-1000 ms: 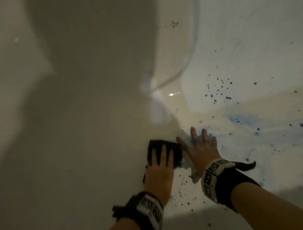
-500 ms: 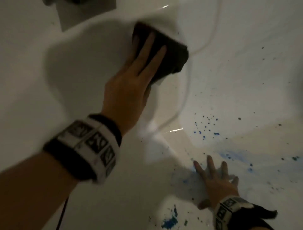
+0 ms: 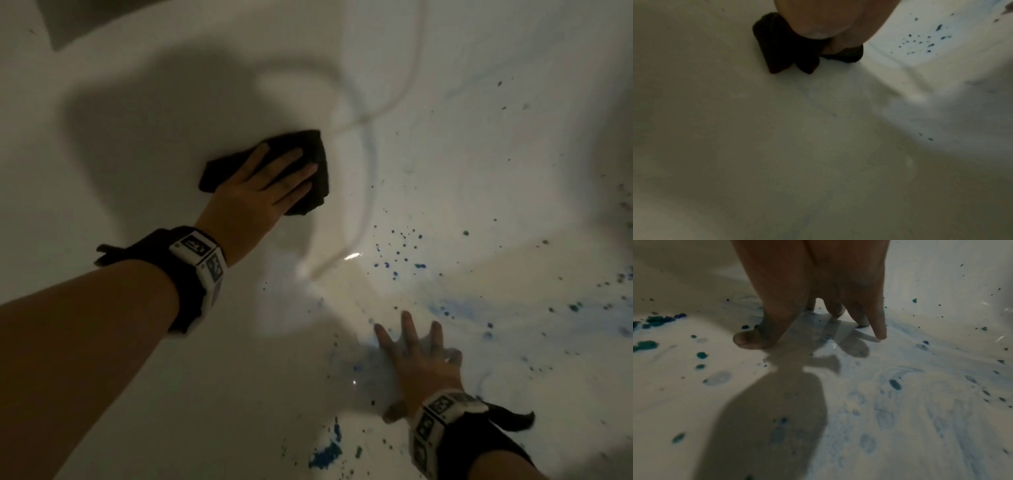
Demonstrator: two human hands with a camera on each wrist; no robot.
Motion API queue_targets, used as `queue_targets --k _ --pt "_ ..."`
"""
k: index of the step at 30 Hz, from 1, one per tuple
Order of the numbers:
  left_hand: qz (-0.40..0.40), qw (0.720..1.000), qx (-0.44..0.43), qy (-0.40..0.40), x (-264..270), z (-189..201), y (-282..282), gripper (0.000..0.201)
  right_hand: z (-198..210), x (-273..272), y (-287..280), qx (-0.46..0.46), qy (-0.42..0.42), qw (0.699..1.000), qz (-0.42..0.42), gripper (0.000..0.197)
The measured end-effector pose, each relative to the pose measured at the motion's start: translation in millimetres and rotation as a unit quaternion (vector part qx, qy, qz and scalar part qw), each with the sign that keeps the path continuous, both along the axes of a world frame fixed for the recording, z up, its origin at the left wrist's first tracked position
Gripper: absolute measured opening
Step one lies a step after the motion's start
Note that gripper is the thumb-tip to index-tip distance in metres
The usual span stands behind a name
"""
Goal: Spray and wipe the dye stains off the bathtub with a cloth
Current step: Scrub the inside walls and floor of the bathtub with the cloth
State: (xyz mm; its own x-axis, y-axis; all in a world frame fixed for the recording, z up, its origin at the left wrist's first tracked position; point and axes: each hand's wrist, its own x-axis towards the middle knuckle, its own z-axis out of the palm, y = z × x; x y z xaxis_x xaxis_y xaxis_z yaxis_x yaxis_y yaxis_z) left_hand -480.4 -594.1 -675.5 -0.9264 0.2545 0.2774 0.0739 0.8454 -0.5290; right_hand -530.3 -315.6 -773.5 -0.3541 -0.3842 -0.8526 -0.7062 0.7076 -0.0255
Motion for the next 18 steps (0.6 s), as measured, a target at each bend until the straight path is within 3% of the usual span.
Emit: queue_targets --k 4,6,7,8,9,10,12,15,18 --pt "0.043 0.997 0.040 -0.049 31 -49 8 0.047 -3 1 3 -0.012 0.007 1.000 0.005 0.125" --pt "0.121 0.979 0.134 -0.090 58 -80 24 0.051 -4 1 4 -0.011 0.008 1.000 0.004 0.125" --pt "0.190 0.946 0.231 -0.126 72 -93 35 0.059 -6 1 4 -0.009 0.009 1.000 0.005 0.125" --pt "0.269 0.895 0.313 -0.167 86 -104 49 0.067 -7 1 5 -0.008 0.010 1.000 0.005 0.125" --pt "0.320 0.851 0.355 -0.220 100 -109 63 0.070 -9 1 5 -0.008 0.011 1.000 0.007 0.126" --pt "0.345 0.818 0.395 -0.236 109 -111 78 0.071 -10 1 6 -0.008 0.013 1.000 0.008 0.126" --pt "0.300 0.793 0.472 -0.241 116 -101 101 0.075 -10 0 9 -0.003 0.013 1.000 0.009 0.126" --pt "0.123 0.871 0.446 -0.165 111 -64 105 0.081 -6 -3 7 0.006 -0.003 1.000 0.004 0.126" --pt "0.056 0.903 0.427 0.002 91 8 80 0.047 -3 -3 1 0.008 -0.003 1.000 0.006 0.126"
